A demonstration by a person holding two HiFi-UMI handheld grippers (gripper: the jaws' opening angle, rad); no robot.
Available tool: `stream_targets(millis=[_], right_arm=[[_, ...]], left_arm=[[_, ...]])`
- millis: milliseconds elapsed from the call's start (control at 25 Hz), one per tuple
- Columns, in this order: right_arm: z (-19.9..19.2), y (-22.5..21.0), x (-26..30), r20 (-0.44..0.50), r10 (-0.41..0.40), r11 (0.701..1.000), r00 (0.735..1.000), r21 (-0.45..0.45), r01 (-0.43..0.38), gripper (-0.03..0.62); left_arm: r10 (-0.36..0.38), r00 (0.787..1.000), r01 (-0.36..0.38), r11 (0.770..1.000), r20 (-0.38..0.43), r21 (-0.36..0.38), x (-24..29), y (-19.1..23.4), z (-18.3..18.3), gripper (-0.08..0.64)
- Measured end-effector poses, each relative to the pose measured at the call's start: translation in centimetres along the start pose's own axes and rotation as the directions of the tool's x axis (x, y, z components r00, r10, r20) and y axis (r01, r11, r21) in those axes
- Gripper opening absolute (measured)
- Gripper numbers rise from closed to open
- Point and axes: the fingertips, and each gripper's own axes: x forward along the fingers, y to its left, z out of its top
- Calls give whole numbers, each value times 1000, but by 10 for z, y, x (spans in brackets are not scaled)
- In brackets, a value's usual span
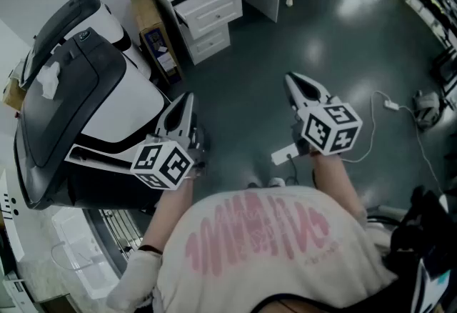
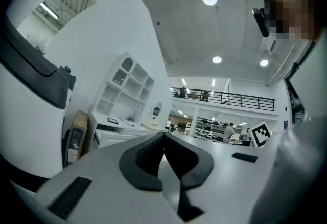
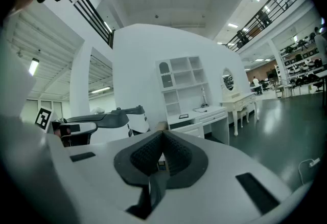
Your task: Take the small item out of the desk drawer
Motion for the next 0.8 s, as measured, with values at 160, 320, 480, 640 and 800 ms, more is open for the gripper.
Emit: stream_targets(millis=[160, 320, 480, 640, 800], right_arm=[[0, -1, 3, -2, -3, 1000, 1000, -3, 3, 17], [1, -1, 6, -8, -7, 1000, 1000, -8, 7, 17], [-1, 5, 6, -1, -6, 1000, 1000, 6, 6, 17], [-8, 5, 8, 10, -5, 999, 1000, 49, 4, 18], [-20, -3, 24, -34, -31, 998, 999, 54, 33, 18]], left_arm=[[-5, 1000, 5, 1000, -2, 3, 3, 1, 0, 29], [-11, 1000, 11, 1000, 0, -1, 4, 2, 1, 29], [-19, 1000, 19, 1000, -2, -11, -2, 4, -1, 29], [-28, 1000, 28, 999, 2, -20, -7, 9, -3, 29], [4, 1000, -4, 1000, -16, -26, -2, 27, -10, 29]])
